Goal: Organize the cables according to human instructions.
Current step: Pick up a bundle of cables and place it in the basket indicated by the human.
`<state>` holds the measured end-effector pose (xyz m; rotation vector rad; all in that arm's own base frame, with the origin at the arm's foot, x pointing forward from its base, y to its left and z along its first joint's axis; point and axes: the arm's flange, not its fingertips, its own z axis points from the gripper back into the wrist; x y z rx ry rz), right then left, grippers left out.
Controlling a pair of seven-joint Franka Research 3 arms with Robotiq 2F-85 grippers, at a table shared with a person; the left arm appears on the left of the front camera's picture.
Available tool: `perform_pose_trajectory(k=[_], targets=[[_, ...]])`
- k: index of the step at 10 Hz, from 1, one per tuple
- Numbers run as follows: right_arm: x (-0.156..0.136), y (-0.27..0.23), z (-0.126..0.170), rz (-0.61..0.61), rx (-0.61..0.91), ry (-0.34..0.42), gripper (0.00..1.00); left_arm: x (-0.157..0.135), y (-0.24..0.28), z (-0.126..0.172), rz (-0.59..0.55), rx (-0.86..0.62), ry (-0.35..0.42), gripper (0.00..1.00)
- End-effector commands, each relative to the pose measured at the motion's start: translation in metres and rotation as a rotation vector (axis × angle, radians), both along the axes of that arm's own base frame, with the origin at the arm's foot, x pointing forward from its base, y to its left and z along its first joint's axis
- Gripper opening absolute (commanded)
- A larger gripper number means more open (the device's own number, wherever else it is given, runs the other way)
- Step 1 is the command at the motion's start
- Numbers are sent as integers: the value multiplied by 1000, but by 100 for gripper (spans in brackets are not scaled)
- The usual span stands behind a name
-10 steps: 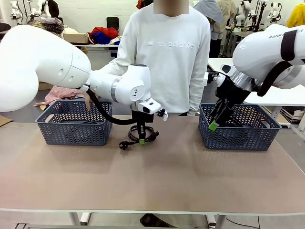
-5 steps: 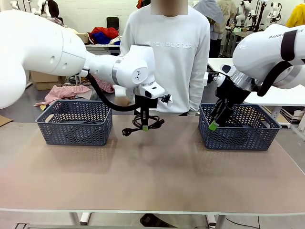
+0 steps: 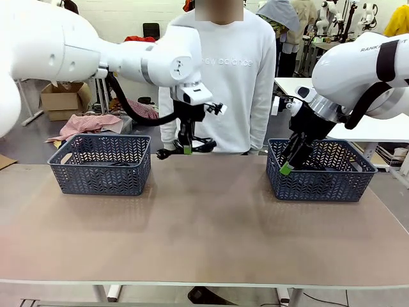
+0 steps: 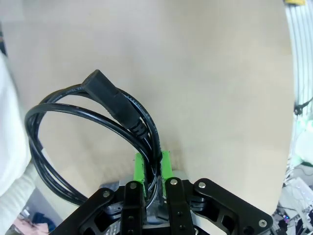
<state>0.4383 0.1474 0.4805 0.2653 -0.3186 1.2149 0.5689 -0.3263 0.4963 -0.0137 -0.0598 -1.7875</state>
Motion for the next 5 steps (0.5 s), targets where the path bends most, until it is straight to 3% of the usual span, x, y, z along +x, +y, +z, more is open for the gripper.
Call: perform_pose_trajectory(k=[1, 5], targets=[[0, 1, 2, -3, 0, -5, 100, 3, 31, 25, -44, -24, -8, 3], [0, 1, 2, -3, 0, -5, 100, -1, 101, 57, -11, -29, -78, 3]])
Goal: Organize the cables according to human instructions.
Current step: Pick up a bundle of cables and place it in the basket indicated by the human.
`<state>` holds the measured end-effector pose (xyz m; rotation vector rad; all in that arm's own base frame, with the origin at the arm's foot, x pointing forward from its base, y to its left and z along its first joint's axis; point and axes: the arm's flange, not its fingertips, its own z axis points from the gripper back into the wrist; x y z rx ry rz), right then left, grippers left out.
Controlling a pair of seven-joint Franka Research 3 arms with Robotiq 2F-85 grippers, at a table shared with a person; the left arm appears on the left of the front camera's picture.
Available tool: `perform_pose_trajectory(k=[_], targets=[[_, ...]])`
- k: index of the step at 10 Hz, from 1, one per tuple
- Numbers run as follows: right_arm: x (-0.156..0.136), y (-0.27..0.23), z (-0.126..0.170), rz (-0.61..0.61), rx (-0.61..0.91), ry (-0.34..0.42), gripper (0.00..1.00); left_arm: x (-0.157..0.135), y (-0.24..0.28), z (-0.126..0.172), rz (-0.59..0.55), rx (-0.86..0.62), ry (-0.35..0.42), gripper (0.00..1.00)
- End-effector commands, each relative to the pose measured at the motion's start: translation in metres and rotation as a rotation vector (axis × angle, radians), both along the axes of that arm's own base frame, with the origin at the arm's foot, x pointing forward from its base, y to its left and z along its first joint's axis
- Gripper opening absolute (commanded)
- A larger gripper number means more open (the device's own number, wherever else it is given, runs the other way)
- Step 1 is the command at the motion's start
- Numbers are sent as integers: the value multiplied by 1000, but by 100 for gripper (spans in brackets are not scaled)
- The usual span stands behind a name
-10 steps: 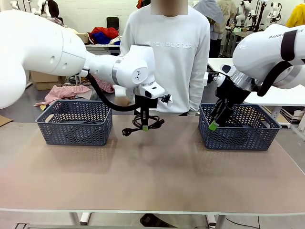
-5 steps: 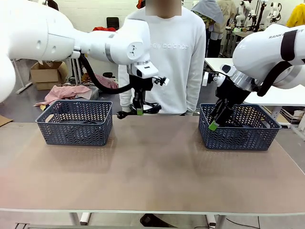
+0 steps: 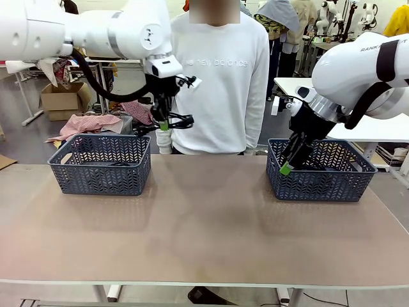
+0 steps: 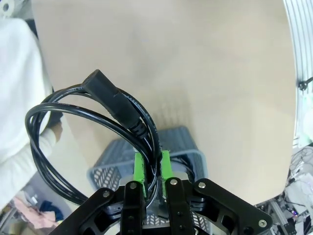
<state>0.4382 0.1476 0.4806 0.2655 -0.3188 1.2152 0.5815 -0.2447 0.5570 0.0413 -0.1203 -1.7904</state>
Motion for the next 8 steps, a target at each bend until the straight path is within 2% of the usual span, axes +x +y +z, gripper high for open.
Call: perform_pose_trajectory(k=[1, 4, 8], targets=[[0, 0, 2, -3, 0, -5, 100, -13, 39, -2, 5, -17, -16, 3], [0, 0, 2, -3, 0, -5, 100, -17, 94, -2, 25, -33, -22, 3], [0, 0, 2, -3, 0, -5, 100, -17, 144, -24, 65, -54, -39, 3]])
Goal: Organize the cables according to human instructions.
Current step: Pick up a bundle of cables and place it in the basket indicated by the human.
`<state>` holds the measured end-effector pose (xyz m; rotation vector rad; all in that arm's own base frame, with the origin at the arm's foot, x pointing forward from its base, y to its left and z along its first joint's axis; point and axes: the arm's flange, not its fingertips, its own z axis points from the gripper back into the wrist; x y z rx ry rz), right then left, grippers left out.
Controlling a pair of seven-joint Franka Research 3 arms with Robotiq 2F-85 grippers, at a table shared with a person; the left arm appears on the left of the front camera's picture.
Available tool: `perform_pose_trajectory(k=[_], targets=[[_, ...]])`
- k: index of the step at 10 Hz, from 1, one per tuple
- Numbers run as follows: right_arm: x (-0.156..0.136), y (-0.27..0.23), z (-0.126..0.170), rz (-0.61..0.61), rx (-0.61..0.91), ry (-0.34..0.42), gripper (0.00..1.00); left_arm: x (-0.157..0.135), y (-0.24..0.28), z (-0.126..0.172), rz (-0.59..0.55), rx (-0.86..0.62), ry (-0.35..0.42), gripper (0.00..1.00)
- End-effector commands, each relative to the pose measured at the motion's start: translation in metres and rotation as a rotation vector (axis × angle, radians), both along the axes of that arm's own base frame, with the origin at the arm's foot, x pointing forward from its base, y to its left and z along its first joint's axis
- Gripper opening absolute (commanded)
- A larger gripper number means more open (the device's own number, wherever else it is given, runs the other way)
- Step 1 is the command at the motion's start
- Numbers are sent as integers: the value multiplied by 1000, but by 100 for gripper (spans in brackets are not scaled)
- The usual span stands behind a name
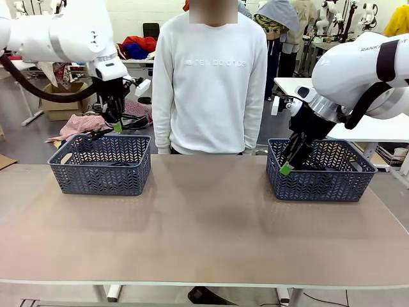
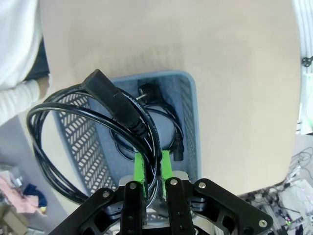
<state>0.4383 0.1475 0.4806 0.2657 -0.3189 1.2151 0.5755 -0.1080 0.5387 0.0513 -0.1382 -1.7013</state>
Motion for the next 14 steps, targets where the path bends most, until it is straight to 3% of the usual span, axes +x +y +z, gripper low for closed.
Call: perform_pose_trajectory(k=[1, 5, 11, 14], targets=[[0, 0, 2, -3, 0, -5, 100, -10, 16, -11, -25, -41, -25, 3], [0, 0, 2, -3, 0, -5, 100, -9, 40, -33, -60, -38, -2, 3], [0, 0, 2, -3, 0, -5, 100, -3, 55, -65, -31, -47, 13, 3], [0, 0, 2, -3, 0, -5, 100, 4, 57, -77, 36, -52, -7, 3]])
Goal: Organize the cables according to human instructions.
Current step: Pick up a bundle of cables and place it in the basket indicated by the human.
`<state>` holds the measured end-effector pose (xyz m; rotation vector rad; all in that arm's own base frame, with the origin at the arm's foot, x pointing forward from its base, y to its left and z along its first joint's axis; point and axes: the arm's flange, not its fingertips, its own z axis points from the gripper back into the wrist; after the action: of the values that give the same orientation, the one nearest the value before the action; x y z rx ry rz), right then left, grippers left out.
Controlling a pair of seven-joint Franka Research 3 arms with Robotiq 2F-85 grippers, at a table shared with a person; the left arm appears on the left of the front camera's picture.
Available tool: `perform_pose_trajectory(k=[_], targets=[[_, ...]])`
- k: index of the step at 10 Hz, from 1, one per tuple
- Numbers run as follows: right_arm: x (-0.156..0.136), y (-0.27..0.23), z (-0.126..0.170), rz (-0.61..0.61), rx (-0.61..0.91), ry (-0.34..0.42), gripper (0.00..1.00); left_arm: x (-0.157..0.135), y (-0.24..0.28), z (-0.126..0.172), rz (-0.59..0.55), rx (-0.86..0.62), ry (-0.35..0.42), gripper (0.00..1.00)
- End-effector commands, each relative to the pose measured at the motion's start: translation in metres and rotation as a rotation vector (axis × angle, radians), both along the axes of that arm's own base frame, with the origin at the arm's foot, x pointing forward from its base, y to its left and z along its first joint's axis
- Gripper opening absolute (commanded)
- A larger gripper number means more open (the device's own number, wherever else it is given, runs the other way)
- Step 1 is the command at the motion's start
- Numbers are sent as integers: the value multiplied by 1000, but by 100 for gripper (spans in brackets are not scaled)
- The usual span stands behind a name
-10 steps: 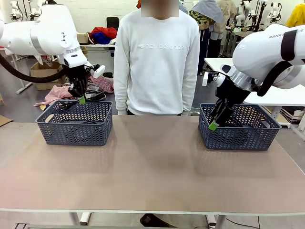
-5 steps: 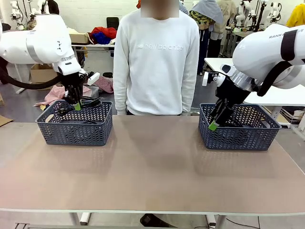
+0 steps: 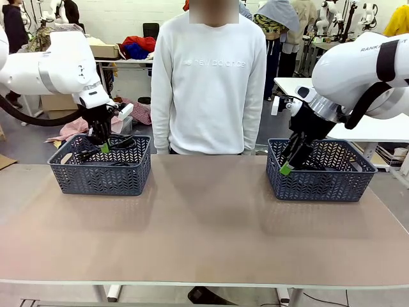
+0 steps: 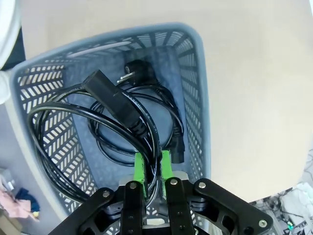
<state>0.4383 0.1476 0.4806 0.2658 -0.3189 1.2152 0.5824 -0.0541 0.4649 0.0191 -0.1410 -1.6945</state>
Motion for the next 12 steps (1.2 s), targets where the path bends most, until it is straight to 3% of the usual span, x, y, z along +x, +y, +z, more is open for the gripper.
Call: perform_pose_trajectory(k=[1, 3, 4, 6, 7, 8, 9, 10, 11, 12], targets=[[0, 0, 2, -3, 0, -5, 100, -1, 3, -6, 33, -32, -23, 3], [0, 0, 2, -3, 0, -5, 100, 1, 3, -11, 43, -39, -40, 3], [0, 0, 2, -3, 0, -5, 100, 2, 4, -13, 55, -50, -48, 30], [0, 0, 2, -3, 0, -5, 100, 4, 4, -14, 76, -68, -54, 34], [0, 0, 2, -3, 0, -5, 100, 5, 5, -14, 88, -67, -39, 53], [0, 0, 2, -3, 0, -5, 100, 6, 3, -9, 92, -66, -23, 48], [0, 0, 2, -3, 0, -5, 100, 8, 2, -3, 102, -65, -1, 73], [0, 0, 2, -3, 0, -5, 100, 10, 0, 2, 108, -63, 24, 68], [0, 0, 2, -3, 0, -5, 100, 12, -2, 6, 107, -65, 55, 92], [0, 0, 2, -3, 0, -5, 100, 13, -4, 9, 110, -54, 76, 87]])
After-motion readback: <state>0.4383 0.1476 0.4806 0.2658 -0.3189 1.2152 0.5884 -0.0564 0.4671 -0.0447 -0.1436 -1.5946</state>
